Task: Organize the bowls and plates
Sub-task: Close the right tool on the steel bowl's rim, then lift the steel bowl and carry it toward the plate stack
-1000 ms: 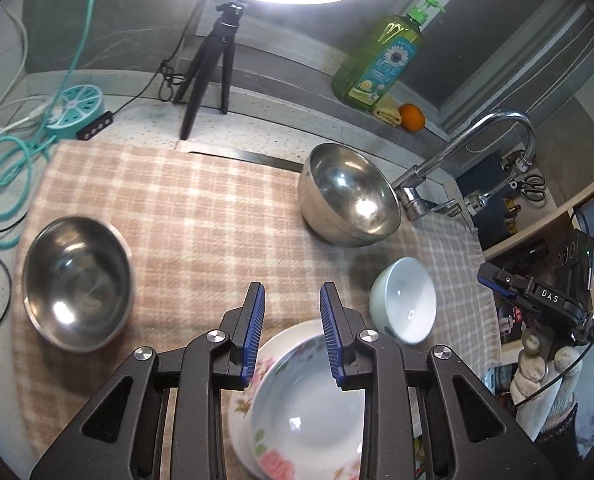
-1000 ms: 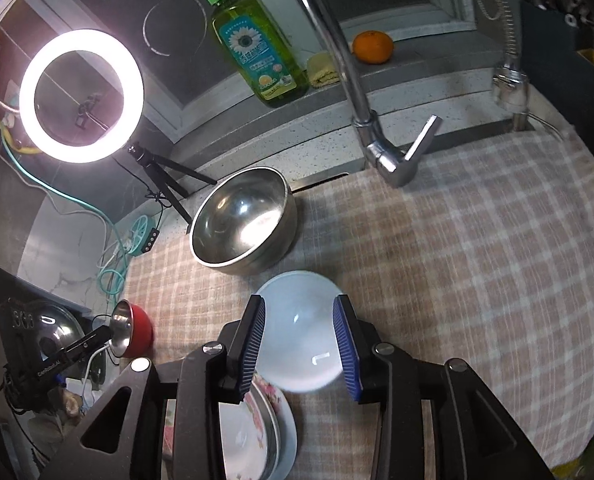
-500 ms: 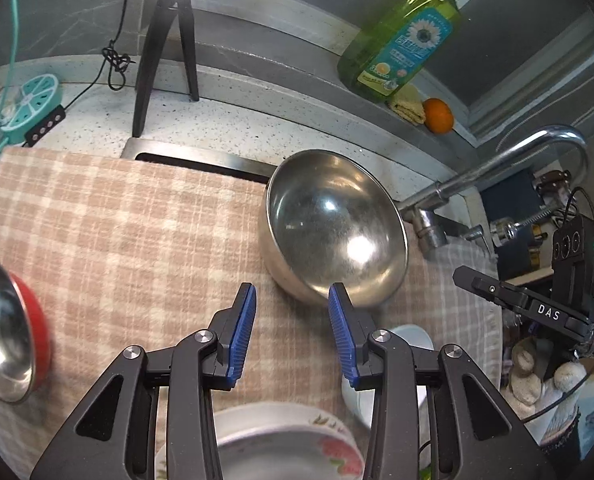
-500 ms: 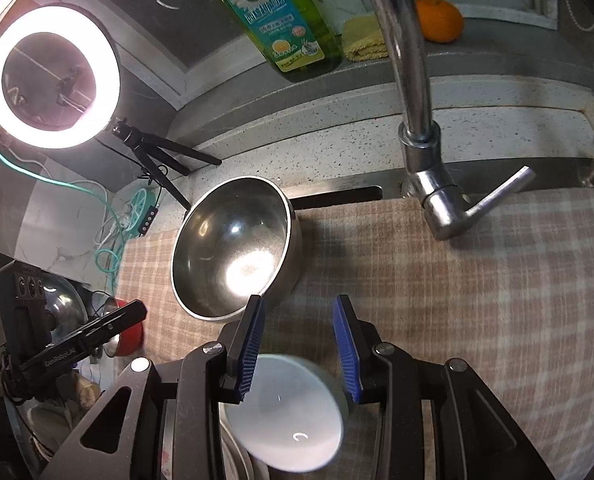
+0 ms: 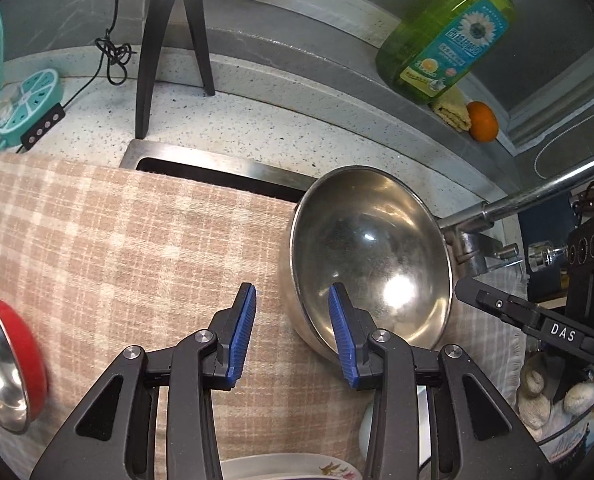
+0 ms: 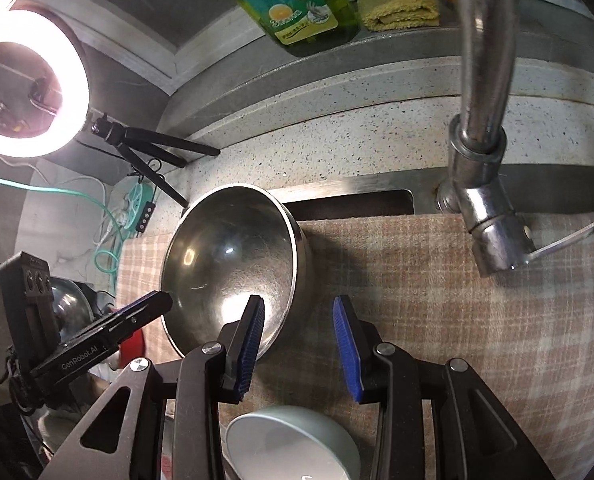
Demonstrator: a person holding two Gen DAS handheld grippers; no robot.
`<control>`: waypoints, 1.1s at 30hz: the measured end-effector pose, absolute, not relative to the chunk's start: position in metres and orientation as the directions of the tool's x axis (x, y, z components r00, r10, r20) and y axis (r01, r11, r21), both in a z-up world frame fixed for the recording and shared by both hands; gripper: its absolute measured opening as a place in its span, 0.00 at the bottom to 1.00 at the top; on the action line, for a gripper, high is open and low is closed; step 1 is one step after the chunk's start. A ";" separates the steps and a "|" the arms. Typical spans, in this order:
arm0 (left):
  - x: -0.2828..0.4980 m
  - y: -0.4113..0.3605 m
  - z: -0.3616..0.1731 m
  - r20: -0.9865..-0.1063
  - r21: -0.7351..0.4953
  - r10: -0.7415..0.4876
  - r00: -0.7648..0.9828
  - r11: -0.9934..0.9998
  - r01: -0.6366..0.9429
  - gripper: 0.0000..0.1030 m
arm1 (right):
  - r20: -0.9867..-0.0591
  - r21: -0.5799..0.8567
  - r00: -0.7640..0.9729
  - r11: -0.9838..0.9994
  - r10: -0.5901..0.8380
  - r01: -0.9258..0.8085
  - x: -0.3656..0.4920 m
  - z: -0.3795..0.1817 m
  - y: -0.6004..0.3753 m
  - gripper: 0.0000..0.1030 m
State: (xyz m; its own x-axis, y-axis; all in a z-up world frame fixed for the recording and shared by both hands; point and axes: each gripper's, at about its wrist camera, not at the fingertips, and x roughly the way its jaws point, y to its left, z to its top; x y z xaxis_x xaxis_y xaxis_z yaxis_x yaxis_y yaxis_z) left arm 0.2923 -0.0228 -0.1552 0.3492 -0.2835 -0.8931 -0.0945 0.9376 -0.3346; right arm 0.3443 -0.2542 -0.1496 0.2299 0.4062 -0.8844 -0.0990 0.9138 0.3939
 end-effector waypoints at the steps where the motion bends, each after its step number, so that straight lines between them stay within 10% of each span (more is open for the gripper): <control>1: 0.294 -0.023 -0.157 -0.894 -0.335 -0.284 0.347 0.938 -0.095 0.35 | -0.890 0.376 0.231 0.920 0.393 -0.113 0.344 -0.150 -0.252 0.32; 33: 0.284 -0.030 -0.143 -0.872 -0.334 -0.318 0.372 0.942 0.023 0.19 | -0.929 0.184 0.294 0.969 0.226 -0.162 0.319 -0.130 -0.210 0.14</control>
